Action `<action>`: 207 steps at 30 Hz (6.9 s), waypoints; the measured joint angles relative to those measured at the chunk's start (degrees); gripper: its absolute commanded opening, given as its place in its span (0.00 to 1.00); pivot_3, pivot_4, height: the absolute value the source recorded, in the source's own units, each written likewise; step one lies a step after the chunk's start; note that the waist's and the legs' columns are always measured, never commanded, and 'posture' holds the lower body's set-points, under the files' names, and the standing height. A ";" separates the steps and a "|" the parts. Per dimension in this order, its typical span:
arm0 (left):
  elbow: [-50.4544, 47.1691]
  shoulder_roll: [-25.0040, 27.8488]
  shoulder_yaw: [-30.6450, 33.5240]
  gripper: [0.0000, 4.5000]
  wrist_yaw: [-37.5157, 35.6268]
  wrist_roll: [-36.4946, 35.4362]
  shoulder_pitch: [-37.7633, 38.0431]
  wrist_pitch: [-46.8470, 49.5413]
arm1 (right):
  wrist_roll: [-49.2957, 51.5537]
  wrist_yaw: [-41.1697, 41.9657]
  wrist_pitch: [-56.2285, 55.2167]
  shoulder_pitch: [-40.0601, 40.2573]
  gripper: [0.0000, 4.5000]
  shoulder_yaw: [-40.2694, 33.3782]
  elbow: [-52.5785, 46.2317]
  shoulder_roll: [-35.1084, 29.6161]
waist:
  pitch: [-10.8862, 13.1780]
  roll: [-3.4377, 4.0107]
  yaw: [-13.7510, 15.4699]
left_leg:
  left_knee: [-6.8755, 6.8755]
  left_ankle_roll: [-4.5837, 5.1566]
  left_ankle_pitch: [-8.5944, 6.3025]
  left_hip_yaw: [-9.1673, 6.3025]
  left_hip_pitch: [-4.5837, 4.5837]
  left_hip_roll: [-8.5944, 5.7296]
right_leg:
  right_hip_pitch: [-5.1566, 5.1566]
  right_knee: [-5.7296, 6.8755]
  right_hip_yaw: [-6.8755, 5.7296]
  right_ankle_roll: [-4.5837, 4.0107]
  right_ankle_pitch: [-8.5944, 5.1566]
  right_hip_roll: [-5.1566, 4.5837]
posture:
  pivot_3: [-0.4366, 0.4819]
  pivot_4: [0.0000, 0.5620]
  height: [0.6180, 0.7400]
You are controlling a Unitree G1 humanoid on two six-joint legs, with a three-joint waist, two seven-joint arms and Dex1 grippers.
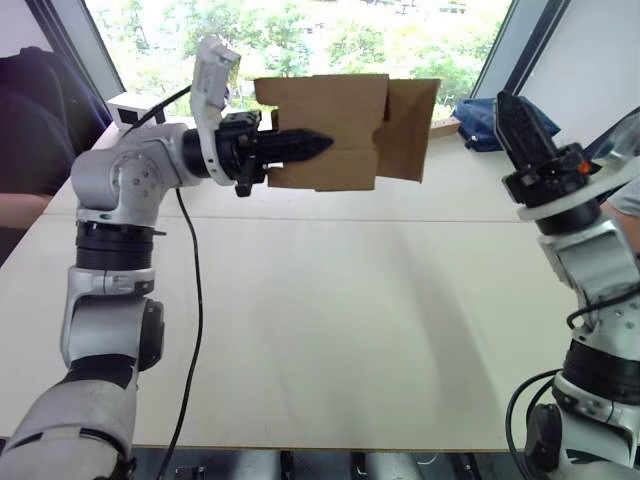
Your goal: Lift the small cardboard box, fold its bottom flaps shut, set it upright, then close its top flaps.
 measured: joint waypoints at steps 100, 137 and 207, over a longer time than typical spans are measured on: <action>0.69 -1.35 1.01 0.00 4.63 -1.79 -0.05 -0.38 | -5.29 -5.58 -9.44 -1.54 0.42 14.28 -7.96 29.84 | 0.02 0.03 0.00 | 0.00 -0.04 0.02 -0.02 -0.03 -0.02 | -0.02 0.02 0.00 0.00 0.00 -0.03 | 0.48 0.27 1.00; 1.78 -2.16 2.02 0.00 5.75 -1.61 0.01 -0.67 | -17.67 -6.47 -9.78 0.39 0.42 17.51 -11.29 29.14 | 0.02 0.04 -0.07 | -0.01 -0.05 0.03 -0.02 -0.03 -0.02 | -0.03 0.01 0.00 -0.01 0.00 -0.03 | 0.48 0.27 1.00; 3.00 -2.18 1.90 0.00 5.72 -0.52 0.00 -1.39 | -10.16 -7.90 -8.67 9.11 0.42 18.75 -13.62 25.90 | 0.02 0.04 0.03 | -0.06 -0.04 0.02 -0.03 -0.02 -0.02 | -0.03 -0.02 0.00 -0.01 -0.01 -0.01 | 0.48 0.27 1.00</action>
